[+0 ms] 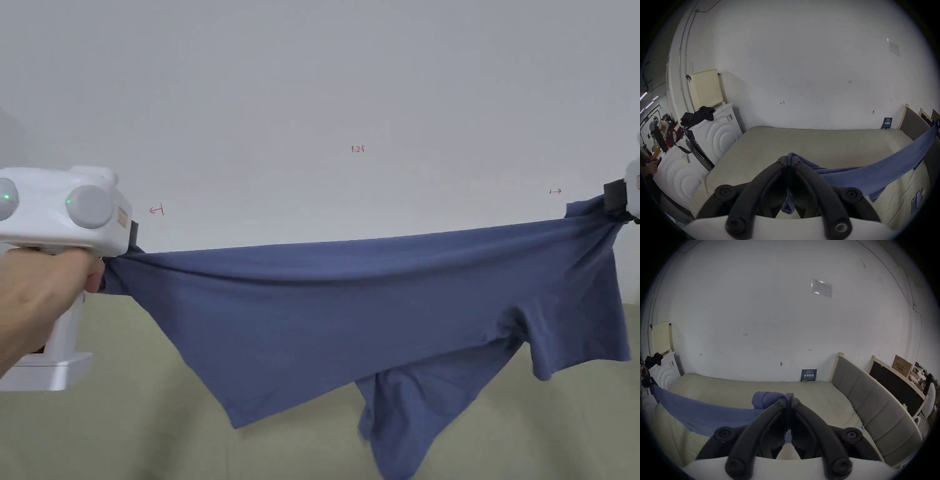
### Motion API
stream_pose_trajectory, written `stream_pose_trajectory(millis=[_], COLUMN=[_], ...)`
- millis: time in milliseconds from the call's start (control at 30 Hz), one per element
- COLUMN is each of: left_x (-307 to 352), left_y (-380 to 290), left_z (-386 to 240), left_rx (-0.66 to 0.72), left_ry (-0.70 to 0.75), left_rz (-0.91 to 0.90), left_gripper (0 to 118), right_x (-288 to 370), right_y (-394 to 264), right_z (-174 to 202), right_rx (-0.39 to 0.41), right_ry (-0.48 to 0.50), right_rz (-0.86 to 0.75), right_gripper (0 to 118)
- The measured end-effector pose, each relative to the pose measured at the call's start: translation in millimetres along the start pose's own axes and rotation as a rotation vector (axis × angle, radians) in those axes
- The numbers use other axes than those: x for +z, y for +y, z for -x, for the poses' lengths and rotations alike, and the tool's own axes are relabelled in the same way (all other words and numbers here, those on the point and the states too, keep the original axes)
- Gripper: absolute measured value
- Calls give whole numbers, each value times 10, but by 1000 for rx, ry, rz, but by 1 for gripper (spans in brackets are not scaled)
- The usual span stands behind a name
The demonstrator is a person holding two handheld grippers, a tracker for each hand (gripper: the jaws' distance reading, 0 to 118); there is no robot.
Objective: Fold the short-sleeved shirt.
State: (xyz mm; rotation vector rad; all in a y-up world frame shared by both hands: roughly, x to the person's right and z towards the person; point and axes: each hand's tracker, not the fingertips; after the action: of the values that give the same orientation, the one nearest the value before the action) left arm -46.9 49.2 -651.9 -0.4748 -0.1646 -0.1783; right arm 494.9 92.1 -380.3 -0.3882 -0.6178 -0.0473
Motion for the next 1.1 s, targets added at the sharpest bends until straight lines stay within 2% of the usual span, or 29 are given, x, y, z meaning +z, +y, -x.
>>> stream_pose_trajectory(millis=[167, 333, 433, 633, 733, 800, 933, 1100], left_x=[-297, -336, -168, 495, 702, 898, 1186, 1267], left_y=[-444, -1181, -1724, -2869, -3359, -3592, -3905, -4033], left_z=[-79, -17, 70, 307, 489, 555, 742, 832], left_rx=[-28, -33, -55, -81, -89, -119, -58, -31], left_ry=[-17, -70, -101, -160, -169, -179, -190, -200], left_rz=[79, 179, 225, 336, 356, 371, 407, 430], left_gripper=[5, 5, 5, 5, 5, 5, 5, 5], right_x=[-115, 147, 456, 1381, 1855, 2134, 2564, 2717], right_y=[-449, -1337, -1979, -3202, -3700, -3954, -4300, -4478], right_z=[2, -44, -126, -261, -347, -401, -497, -588], right_rx=[16, 58, 6, -27, -104, -117, -168, -212], right_ry=[7, 51, 72, 105, 95, 94, 71, 74], right_rz=[60, 168, 238, 343, 386, 403, 439, 460], right_gripper=[6, 6, 7, 6, 7, 7, 7, 7])
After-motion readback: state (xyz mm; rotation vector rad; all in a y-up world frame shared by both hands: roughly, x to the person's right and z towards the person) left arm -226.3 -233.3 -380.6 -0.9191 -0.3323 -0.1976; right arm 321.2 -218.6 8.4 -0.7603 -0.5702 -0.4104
